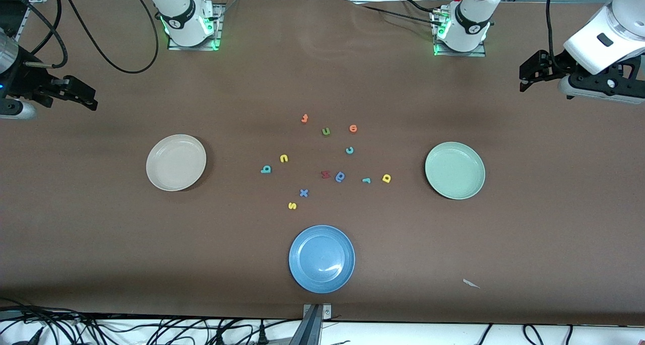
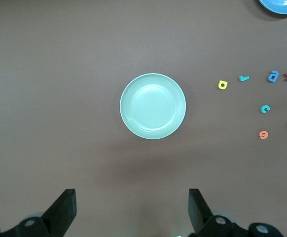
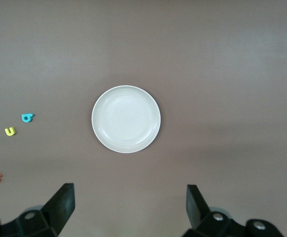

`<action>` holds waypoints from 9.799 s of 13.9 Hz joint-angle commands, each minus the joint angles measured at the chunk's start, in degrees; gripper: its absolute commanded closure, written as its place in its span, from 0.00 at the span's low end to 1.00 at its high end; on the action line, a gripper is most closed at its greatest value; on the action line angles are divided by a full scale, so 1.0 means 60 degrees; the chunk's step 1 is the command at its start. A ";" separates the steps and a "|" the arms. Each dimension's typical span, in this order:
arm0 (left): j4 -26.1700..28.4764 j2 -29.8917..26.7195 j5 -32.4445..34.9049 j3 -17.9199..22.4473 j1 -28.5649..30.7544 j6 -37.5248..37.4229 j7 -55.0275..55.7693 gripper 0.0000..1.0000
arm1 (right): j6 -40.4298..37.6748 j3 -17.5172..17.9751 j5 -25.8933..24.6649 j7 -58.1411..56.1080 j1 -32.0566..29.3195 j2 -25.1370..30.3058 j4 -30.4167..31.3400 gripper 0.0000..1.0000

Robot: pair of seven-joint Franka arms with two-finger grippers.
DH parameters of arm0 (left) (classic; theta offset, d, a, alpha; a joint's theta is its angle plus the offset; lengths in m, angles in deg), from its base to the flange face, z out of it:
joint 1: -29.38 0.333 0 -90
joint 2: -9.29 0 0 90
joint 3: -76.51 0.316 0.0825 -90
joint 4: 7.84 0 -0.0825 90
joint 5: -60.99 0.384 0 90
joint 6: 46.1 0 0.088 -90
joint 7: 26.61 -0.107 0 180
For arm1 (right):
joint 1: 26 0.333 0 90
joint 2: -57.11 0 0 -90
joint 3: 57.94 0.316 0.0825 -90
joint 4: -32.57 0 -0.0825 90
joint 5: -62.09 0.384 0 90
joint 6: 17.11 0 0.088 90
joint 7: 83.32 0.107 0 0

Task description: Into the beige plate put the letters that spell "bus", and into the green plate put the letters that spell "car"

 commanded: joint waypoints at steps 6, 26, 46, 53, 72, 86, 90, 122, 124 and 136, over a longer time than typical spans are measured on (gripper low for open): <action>-0.0103 -0.0054 -0.0113 -0.0467 0.0039 -0.0139 -0.0099 0.00 | -0.0164 0.0019 0.0182 -0.0117 -0.0043 -0.0089 -0.0223 0.00; -0.1379 0.4939 -0.0186 -0.0497 -0.1408 0.1771 -0.0130 0.00 | 0.2322 0.0122 0.0358 0.3031 0.3147 -0.1860 0.0903 0.00; 0.1537 0.6684 0.0004 -0.0570 -0.2875 0.8254 -0.0246 0.22 | 0.6530 0.0503 0.1500 0.4132 0.5158 -0.6666 0.0436 0.01; 0.1537 0.7021 0.0649 -0.0570 -0.2890 0.8694 -0.0056 0.23 | 0.6545 0.0518 0.1837 0.3824 0.5157 -0.6988 0.0216 0.23; 0.1800 0.5293 0.0941 -0.0555 -0.1164 0.5779 -0.0887 0.90 | 0.6443 0.0474 0.1822 0.3677 0.5128 -0.6975 0.0187 0.85; 0.2023 0.4941 0.0884 -0.1550 -0.0969 0.6145 0.0289 0.00 | 0.6772 -0.3259 0.1632 -0.2236 0.4674 -0.3167 0.4677 0.86; 0.0838 0.5905 0.0971 -0.1537 -0.2171 0.6145 0.3076 0.00 | 0.7819 -0.3934 0.1690 -0.3410 0.4644 -0.3019 0.5680 0.79; 0.0805 0.6774 0.0971 -0.1537 -0.3844 0.6895 0.7096 0.92 | 0.6779 -0.1856 0.2862 1.5363 0.5991 -0.6402 0.0539 0.00; 0.0805 0.6422 0.0971 -0.1537 -0.3333 0.6120 0.6394 0.92 | 0.6852 -0.1856 0.2877 1.6066 0.6079 -0.6447 0.0538 0.00; 0.1126 0.6098 0.1952 -0.1478 -0.0343 0.4226 0.3548 0.90 | 0.8419 -0.1914 0.2673 1.6216 0.6768 -0.6037 0.2296 0.00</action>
